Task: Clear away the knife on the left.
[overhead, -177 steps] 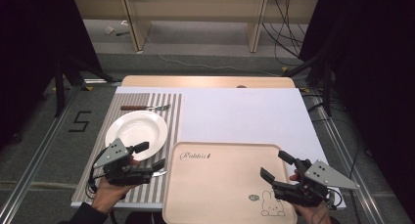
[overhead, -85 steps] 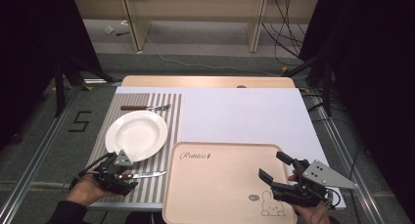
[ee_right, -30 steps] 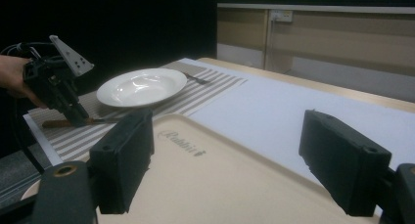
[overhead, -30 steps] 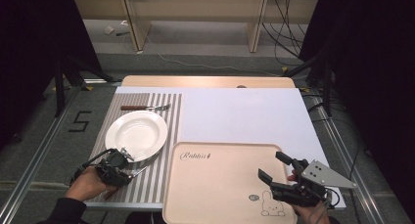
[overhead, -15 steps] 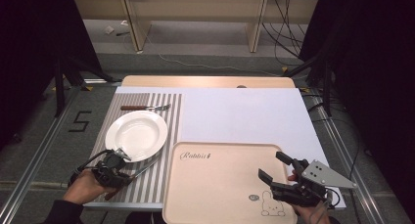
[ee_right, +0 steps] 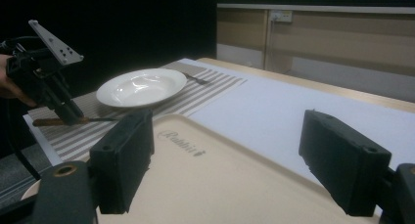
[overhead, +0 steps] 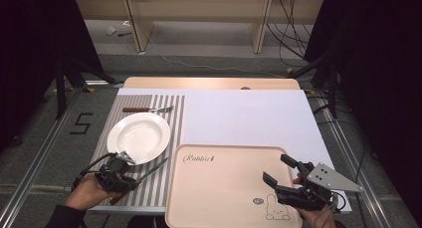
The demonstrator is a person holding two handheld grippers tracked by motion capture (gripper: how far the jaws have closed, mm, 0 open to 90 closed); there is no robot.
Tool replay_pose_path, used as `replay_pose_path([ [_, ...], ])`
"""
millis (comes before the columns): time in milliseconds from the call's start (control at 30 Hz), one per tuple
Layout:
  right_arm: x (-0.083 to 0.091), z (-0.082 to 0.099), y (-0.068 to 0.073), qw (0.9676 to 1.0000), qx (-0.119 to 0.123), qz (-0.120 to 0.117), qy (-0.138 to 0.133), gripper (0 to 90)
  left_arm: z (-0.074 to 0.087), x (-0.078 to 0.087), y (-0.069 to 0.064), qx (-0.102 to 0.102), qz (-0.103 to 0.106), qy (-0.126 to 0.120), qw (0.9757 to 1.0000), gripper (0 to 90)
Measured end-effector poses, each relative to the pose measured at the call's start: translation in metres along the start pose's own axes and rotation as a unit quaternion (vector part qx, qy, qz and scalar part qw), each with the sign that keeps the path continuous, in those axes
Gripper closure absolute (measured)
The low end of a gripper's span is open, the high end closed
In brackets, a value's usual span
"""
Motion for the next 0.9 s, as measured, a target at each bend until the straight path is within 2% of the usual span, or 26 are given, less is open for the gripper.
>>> replay_pose_path([
  [100,0.000,0.000,0.000,1.0000,0.000,0.000,-0.001,21.7,-0.002,0.002,-0.001,0.004,-0.003,-0.011,0.9999,76.8],
  [233,0.000,0.000,0.000,1.0000,0.001,0.000,0.000,21.7,-0.006,0.005,-0.004,0.009,0.006,-0.027,0.9996,76.8],
  [300,0.000,0.000,0.000,1.0000,0.000,0.000,-0.001,21.7,-0.007,0.005,-0.007,0.004,0.012,-0.028,0.9995,76.8],
  [433,0.000,0.000,0.000,1.0000,0.000,-0.001,-0.001,21.7,-0.009,0.003,-0.009,0.007,0.015,-0.034,0.9993,76.8],
  [533,0.000,0.000,0.000,1.0000,-0.001,0.000,-0.001,21.7,-0.012,0.005,-0.013,0.007,0.025,-0.042,0.9988,76.8],
  [667,0.000,0.000,0.000,1.0000,0.000,-0.001,0.000,21.7,-0.013,0.005,-0.020,-0.001,0.035,-0.042,0.9985,76.8],
  [900,0.000,0.000,0.000,1.0000,0.000,0.000,0.000,21.7,-0.016,0.005,-0.029,-0.009,0.040,-0.046,0.9981,76.8],
])
Point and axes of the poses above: each handheld gripper's, and its own axes: x roughly backward along the jaws, z roughly out of its underside, y roughly to its left, the point moved 8 cm from there along -x, roughly forward along the jaws, and after that the axes turned 8 degrees about x, right-handed, at the moved point
